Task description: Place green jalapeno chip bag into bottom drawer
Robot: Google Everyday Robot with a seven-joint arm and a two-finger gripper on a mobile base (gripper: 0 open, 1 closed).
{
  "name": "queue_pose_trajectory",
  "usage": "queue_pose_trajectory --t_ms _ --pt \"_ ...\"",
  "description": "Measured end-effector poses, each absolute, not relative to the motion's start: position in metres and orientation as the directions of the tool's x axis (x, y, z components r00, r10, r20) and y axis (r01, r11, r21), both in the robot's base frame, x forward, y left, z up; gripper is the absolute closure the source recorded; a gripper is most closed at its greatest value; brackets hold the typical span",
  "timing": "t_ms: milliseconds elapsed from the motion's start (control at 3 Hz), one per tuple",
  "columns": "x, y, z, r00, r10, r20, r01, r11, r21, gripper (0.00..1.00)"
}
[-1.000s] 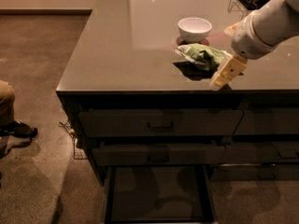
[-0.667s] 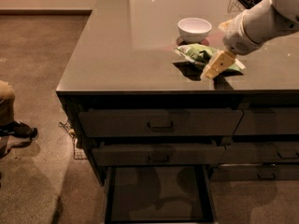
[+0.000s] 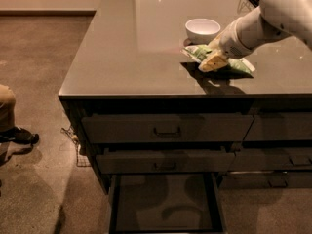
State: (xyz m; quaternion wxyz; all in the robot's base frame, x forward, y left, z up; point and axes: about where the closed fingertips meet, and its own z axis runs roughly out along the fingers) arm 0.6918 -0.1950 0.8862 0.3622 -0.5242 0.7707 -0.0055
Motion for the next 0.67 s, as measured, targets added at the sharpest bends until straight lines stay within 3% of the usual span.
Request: queue_pose_trajectory --t_ms 333,667 --pt "0.696 -0.186 0.88 -0.178 -0.809 -0.56 -0.815 0.44 -0.376 0.65" --pt "0.665 -0.18 0.9 -0.131 -0.81 -0.572 -0.827 0.407 -0.388 0.88"
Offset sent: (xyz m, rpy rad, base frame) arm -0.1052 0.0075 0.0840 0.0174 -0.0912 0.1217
